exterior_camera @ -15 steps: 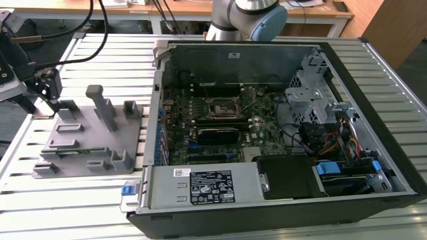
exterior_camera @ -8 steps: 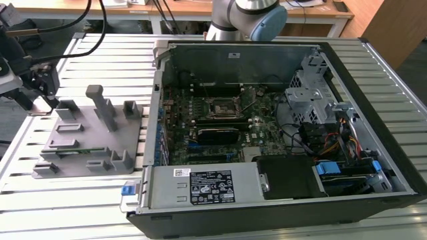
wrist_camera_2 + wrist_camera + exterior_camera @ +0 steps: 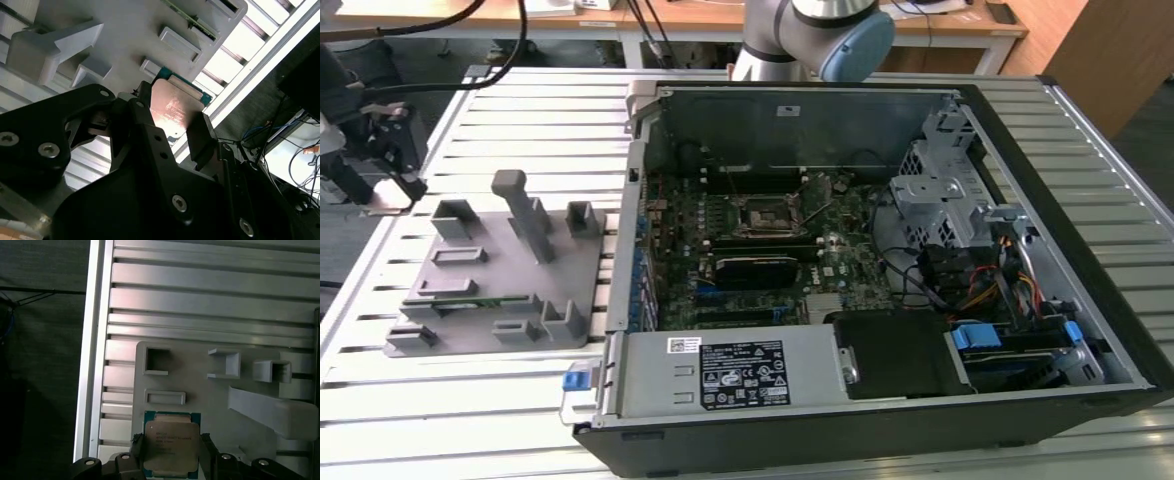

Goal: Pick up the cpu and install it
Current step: 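Pick up the cpu and move it towards the insertion slot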

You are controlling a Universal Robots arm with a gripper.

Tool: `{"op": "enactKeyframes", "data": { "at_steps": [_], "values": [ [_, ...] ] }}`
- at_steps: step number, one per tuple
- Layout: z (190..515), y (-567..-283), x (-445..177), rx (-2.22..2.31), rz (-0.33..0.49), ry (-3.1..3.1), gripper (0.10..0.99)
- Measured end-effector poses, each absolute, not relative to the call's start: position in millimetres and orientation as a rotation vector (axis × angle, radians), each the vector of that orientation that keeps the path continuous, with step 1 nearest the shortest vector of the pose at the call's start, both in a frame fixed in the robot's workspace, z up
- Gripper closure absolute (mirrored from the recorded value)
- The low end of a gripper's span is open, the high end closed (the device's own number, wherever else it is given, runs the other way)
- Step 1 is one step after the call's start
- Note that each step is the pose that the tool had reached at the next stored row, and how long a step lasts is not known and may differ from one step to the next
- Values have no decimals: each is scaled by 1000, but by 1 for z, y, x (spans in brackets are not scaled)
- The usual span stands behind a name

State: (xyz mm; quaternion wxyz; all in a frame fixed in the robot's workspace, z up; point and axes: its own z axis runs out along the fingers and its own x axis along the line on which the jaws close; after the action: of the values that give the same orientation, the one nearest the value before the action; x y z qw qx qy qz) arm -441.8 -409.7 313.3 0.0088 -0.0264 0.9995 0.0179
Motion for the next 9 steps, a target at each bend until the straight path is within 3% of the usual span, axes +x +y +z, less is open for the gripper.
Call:
{"op": "enactKeyframes", "data": {
  "at_steps": [9],
  "values": [
    [333,-409,-442,-82,56,3123,557]
  ]
}}
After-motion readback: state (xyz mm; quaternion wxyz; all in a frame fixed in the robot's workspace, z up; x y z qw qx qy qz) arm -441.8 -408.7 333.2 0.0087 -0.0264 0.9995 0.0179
